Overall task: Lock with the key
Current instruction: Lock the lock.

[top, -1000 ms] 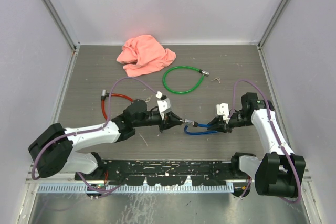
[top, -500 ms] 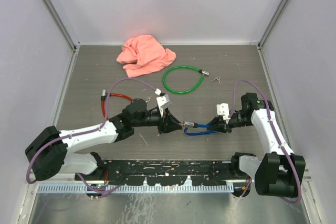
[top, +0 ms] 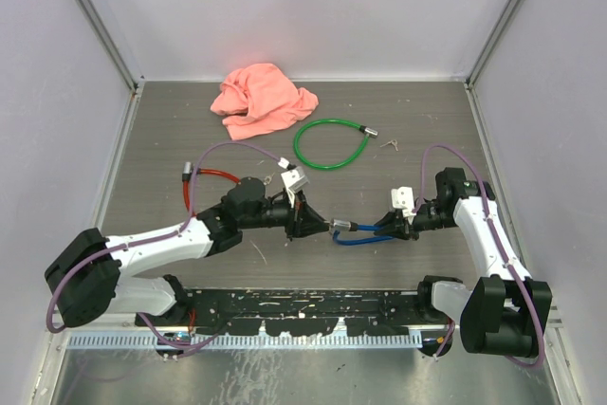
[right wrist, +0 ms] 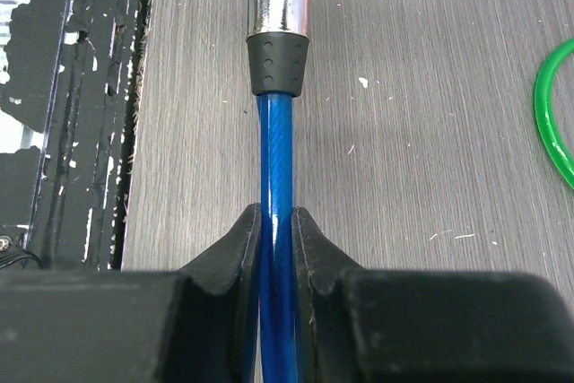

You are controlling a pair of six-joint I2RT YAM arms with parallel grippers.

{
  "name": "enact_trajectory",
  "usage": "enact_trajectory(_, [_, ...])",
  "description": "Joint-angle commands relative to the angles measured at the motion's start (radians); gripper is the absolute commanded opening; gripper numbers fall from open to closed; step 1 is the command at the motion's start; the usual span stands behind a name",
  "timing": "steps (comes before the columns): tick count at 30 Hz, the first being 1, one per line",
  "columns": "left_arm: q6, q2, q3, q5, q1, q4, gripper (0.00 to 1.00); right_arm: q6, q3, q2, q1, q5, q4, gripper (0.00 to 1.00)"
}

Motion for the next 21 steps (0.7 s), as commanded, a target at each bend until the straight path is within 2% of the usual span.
enact_trajectory(1, [-0.118,-0.019,0.065,-0.043,-0.004,0.001,0.04,-0.005,-0.007,0.000,-0.007,0.064,0.030,0.01])
enact_trajectory(3, [-0.204,-0.020,0.070,-0.060,-0.004,-0.005,0.00,-0.007,-0.007,0.001,-0.007,0.064,0.030,0.01])
enact_trajectory(8, [-0.337,-0.020,0.050,-0.087,-0.004,0.024,0.00,-0.007,-0.007,0.003,-0.007,0.063,0.030,0.01])
enact_trajectory(16, [-0.449,-0.076,0.038,-0.155,-0.004,-0.015,0.00,-0.006,-0.007,0.005,-0.007,0.065,0.030,0.01])
enact_trajectory(21, [-0.443,-0.113,0.038,-0.164,-0.003,-0.068,0.00,-0.003,-0.006,0.001,-0.007,0.068,0.032,0.01])
